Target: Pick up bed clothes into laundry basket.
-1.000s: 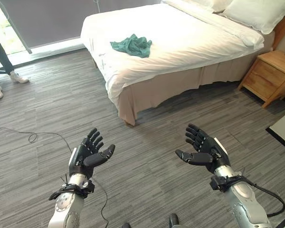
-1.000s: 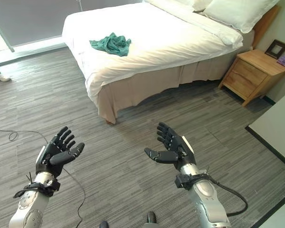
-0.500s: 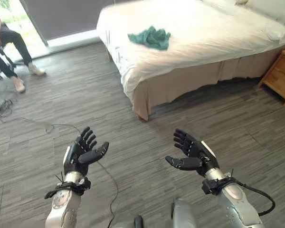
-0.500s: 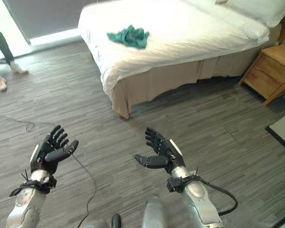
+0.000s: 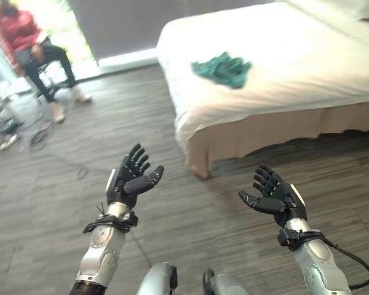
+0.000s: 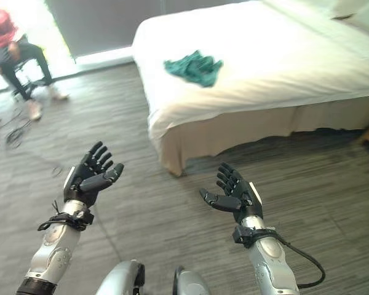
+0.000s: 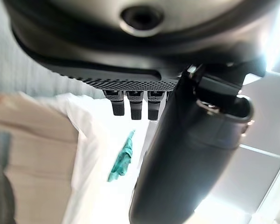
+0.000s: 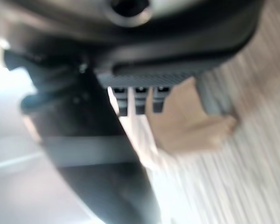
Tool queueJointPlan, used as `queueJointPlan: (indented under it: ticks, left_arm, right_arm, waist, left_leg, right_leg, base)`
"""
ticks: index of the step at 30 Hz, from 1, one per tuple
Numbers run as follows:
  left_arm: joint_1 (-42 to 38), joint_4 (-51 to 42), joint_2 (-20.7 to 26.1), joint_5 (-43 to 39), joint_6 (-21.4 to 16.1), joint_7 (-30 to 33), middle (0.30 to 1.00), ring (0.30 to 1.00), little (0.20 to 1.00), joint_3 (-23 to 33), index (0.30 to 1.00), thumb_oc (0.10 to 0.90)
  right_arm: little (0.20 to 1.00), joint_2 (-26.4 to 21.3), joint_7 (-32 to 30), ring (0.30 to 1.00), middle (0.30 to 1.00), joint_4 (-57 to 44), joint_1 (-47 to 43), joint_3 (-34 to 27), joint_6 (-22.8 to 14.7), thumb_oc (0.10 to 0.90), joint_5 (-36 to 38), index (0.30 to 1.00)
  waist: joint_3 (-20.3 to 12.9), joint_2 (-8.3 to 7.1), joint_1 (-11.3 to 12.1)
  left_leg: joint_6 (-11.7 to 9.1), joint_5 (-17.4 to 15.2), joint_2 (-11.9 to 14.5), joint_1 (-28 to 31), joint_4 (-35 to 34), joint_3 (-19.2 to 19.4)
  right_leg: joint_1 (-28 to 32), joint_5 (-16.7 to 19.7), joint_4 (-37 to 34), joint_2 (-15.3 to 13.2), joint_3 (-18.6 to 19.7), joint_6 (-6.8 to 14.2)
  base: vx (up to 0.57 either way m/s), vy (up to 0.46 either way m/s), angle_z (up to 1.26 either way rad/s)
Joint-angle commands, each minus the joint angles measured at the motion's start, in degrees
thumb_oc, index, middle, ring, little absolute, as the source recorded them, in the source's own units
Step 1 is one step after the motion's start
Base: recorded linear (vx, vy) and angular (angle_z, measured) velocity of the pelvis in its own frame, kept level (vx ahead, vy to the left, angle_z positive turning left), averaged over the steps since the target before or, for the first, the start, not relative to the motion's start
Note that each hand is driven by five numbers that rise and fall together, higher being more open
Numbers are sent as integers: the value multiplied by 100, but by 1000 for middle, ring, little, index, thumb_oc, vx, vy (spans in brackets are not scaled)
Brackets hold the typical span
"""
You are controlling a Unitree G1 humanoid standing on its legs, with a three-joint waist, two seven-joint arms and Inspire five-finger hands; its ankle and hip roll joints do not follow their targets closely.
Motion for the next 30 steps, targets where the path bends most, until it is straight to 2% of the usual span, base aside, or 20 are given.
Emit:
queueJointPlan:
  ticks: [1, 2, 4, 6, 7, 9, 10, 12, 13, 14, 15, 17, 18, 19, 23, 24, 25, 26, 27, 30]
  left_arm:
    - [-423, -323, 426, -72, -555, 78, 900, 900, 900, 338, 900, 800]
    - [-395, -304, 469, -80, -582, 106, 900, 900, 900, 387, 900, 800]
    - [-360, -323, 504, -20, -669, 218, 900, 900, 900, 513, 900, 800]
    - [-390, -304, 581, -17, -705, 150, 900, 900, 900, 599, 900, 800]
    - [-411, -353, 622, 8, -702, 89, 900, 900, 900, 603, 900, 800]
    - [-453, -374, 664, 20, -705, -13, 900, 900, 900, 513, 900, 800]
    - [-463, -347, 651, 30, -690, -19, 900, 900, 900, 496, 900, 800]
    - [-512, -342, 629, 76, -699, 103, 900, 900, 900, 428, 900, 800]
    - [-504, -373, 653, 60, -724, 98, 900, 900, 900, 429, 900, 800]
    - [-539, -409, 667, 26, -728, 104, 900, 900, 900, 408, 900, 800]
    - [-557, -402, 707, 29, -688, 103, 900, 900, 900, 378, 900, 800]
    - [-522, -504, 757, 191, -623, 94, 900, 900, 900, 342, 900, 800]
    - [-519, -477, 809, 248, -606, 103, 900, 900, 900, 355, 900, 800]
    - [-529, -522, 832, 292, -591, 92, 900, 900, 900, 332, 900, 800]
    - [-551, -562, 780, 173, -539, -136, 900, 900, 900, 193, 900, 800]
    - [-552, -554, 778, 169, -543, -142, 900, 900, 900, 189, 900, 800]
    - [-552, -523, 719, 229, -531, -179, 900, 900, 900, 99, 900, 800]
    - [-551, -522, 719, 229, -532, -180, 900, 900, 900, 96, 900, 800]
    - [-465, -433, 630, 210, -501, -258, 900, 900, 900, 38, 900, 800]
    - [-354, -493, 536, 210, -476, -309, 900, 900, 900, 45, 900, 800]
  right_arm:
    - [900, -261, 51, 900, 900, -768, -456, 175, -670, 800, 106, 900]
    - [900, -272, 27, 900, 900, -757, -525, 212, -684, 800, 83, 900]
    - [900, -279, 16, 900, 900, -713, -676, 357, -703, 800, 47, 900]
    - [900, -290, 102, 900, 900, -723, -657, 326, -687, 800, 56, 900]
    - [900, -281, 169, 900, 900, -768, -594, 282, -676, 800, 52, 900]
    - [900, -246, 183, 900, 900, -829, -531, 214, -649, 800, -59, 900]
    - [900, -207, 190, 900, 900, -816, -512, 194, -633, 800, -94, 900]
    - [900, -10, 94, 900, 900, -704, -608, 325, -666, 800, -62, 900]
    - [900, 35, 131, 900, 900, -686, -638, 375, -648, 800, -8, 900]
    - [900, 66, 167, 900, 900, -682, -690, 433, -662, 800, 22, 900]
    - [900, 69, 205, 900, 900, -698, -701, 467, -635, 800, -72, 900]
    - [900, 93, 202, 900, 900, -766, -699, 506, -589, 800, -231, 900]
    - [900, 118, 204, 900, 900, -778, -703, 515, -567, 800, -207, 900]
    - [900, 125, 196, 900, 900, -750, -711, 528, -540, 800, -167, 900]
    - [900, 13, 294, 900, 900, -745, -601, 381, -531, 800, -127, 900]
    - [900, 10, 296, 900, 900, -745, -594, 379, -532, 800, -126, 900]
    - [900, 21, 283, 900, 900, -708, -580, 370, -548, 800, -109, 900]
    - [900, 21, 284, 900, 900, -707, -578, 369, -549, 800, -108, 900]
    - [900, 1, 343, 900, 900, -688, -540, 396, -520, 800, -140, 900]
    - [900, -107, 358, 900, 900, -715, -519, 353, -492, 800, -244, 900]
  waist:
    - [-36, 137, 266]
    - [-74, 215, 356]
    - [-119, 296, 504]
    - [-174, 309, 497]
    - [-218, 295, 489]
    - [-311, 264, 492]
    - [-365, 218, 459]
    - [-421, 110, 403]
    - [-428, 62, 401]
    - [-397, 83, 364]
    - [-340, 111, 287]
    - [-290, 172, 171]
    - [-309, 155, 122]
    - [-317, 158, 67]
    - [-307, 149, -238]
    - [-286, 157, -253]
    - [-285, 84, -272]
    - [-277, 86, -275]
    - [-293, -19, -255]
    - [-358, -68, -172]
  left_leg:
    - [-379, 800, 494, 1155, -2396, -341]
    - [-445, 918, 543, 1160, -2833, -649]
    - [-739, 1189, 704, 1135, -3584, -1284]
    - [-888, 1307, 851, 1038, -3571, -1082]
    - [-890, 1321, 894, 971, -3391, -847]
    - [-801, 1239, 842, 965, -3202, -685]
    - [-755, 1175, 769, 986, -3119, -588]
    - [-503, 921, 616, 1101, -3051, -300]
    - [-425, 791, 548, 1218, -3091, -216]
    - [-332, 748, 493, 1367, -3209, -147]
    - [-238, 700, 444, 1523, -3283, -104]
    - [-131, 618, 370, 1776, -3473, 12]
    - [-116, 598, 323, 1956, -3640, 125]
    - [-108, 588, 289, 2063, -3756, 169]
    - [-98, 518, 80, 2355, -4042, 52]
    - [-99, 494, 86, 2390, -4040, 33]
    - [-79, 408, -14, 2506, -4083, -36]
    - [-78, 400, -11, 2521, -4084, -41]
    - [-41, 341, -127, 2585, -4069, -176]
    - [-21, 317, -189, 2607, -4097, -228]
  right_leg:
    - [650, 143, -913, -417, 719, 252]
    - [742, 78, -932, -379, 858, 273]
    - [1042, -152, -940, -392, 1297, 313]
    - [1327, -293, -1013, -542, 1440, 400]
    - [1448, -345, -1057, -663, 1446, 477]
    - [1537, -382, -1073, -961, 1397, 636]
    - [1456, -296, -992, -1104, 1377, 730]
    - [1033, 340, -208, -1402, 1481, 927]
    - [716, 475, 266, -1439, 1562, 945]
    - [396, 829, 705, -1416, 1636, 954]
    - [186, 1197, 1065, -1433, 1580, 959]
    - [-169, 1355, 1454, -1474, 1347, 928]
    - [-258, 1504, 1328, -1607, 1102, 940]
    - [-369, 1523, 1186, -1587, 983, 934]
    - [-690, 777, -46, -935, 936, 904]
    - [-631, 763, -71, -933, 911, 901]
    - [-596, 743, -662, -830, 942, 848]
    - [-566, 751, -691, -829, 934, 848]
    - [-544, 813, -808, -750, 1189, 803]
    - [-417, 845, -940, -780, 1273, 784]
  base:
    - [613, 240, -92]
    - [554, 255, -72]
    - [438, 237, -126]
    - [401, 267, -129]
    - [332, 291, -98]
    - [341, 339, -64]
    - [354, 363, -61]
    - [326, 289, -25]
    - [295, 266, -49]
    - [267, 292, -74]
    - [230, 361, -72]
    - [235, 317, -13]
    - [264, 253, 17]
    - [267, 228, 24]
    - [254, 149, 28]
    - [240, 63, 56]
    - [158, 39, 48]
    - [260, 29, 34]
    - [120, -10, 23]
    - [113, -36, 27]
